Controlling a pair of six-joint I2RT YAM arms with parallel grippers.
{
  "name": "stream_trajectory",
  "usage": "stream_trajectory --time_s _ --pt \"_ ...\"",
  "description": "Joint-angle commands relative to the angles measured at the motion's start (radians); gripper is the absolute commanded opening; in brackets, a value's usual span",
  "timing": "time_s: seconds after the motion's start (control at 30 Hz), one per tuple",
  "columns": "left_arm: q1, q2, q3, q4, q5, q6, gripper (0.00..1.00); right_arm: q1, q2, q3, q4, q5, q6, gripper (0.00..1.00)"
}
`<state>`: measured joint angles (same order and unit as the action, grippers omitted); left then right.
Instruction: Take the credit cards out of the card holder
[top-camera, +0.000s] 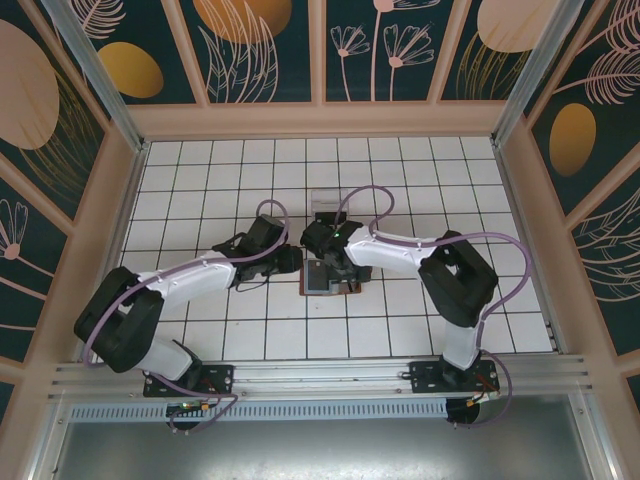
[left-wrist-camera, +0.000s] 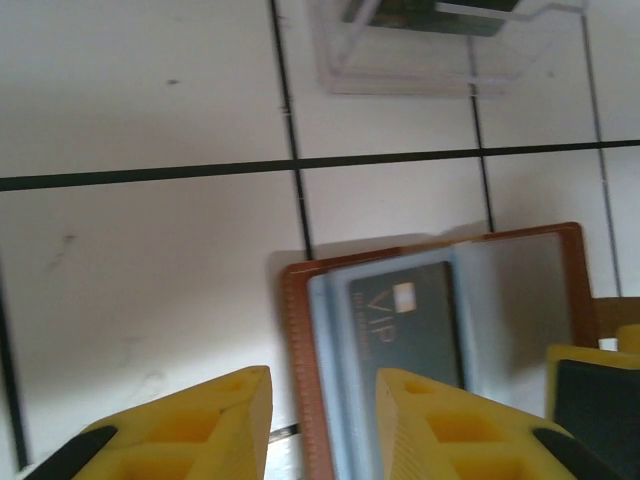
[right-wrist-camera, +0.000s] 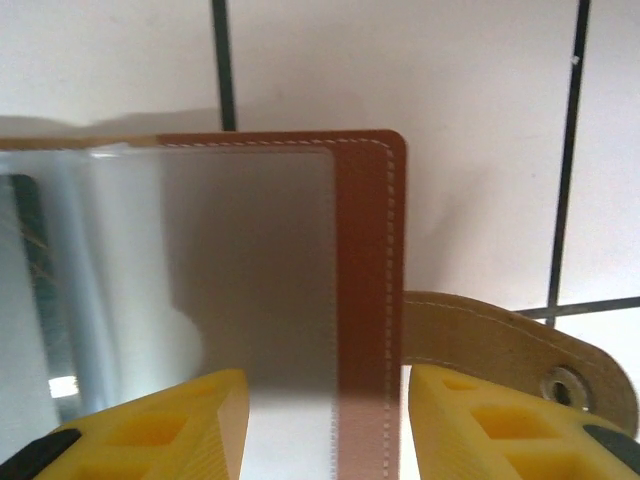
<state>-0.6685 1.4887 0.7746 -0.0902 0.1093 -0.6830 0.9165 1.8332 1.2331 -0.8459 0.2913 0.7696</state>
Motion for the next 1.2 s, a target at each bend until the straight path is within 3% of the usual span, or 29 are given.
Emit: stream_trajectory --time_s 0.0,0.2,0.57,0.83,1.17 --pt "-0.022 0.029 0.038 0.027 0.017 -0.026 0.34 -0.01 -0.07 -0.023 -0.01 0.04 0.04 0.46" --pt "-0.036 0.069 0.067 0.004 0.033 -0.024 0.33 -0.04 -0.141 -0.078 0.107 -0.062 0.021 0.45" --pt "-0.063 0.15 0.098 -0.071 0.012 -0.002 0.3 -0.142 -0.224 -0.244 0.472 -0.423 0.017 0.37" --pt "-0.069 0.184 0.098 -0.091 -0.001 0.012 0.26 -0.179 -0.191 -0.285 0.627 -0.577 0.01 0.35" --pt "-0.069 0.205 0.085 -0.098 -0.008 0.019 0.2 -0.192 -0.13 -0.281 0.689 -0.642 -0.003 0.34"
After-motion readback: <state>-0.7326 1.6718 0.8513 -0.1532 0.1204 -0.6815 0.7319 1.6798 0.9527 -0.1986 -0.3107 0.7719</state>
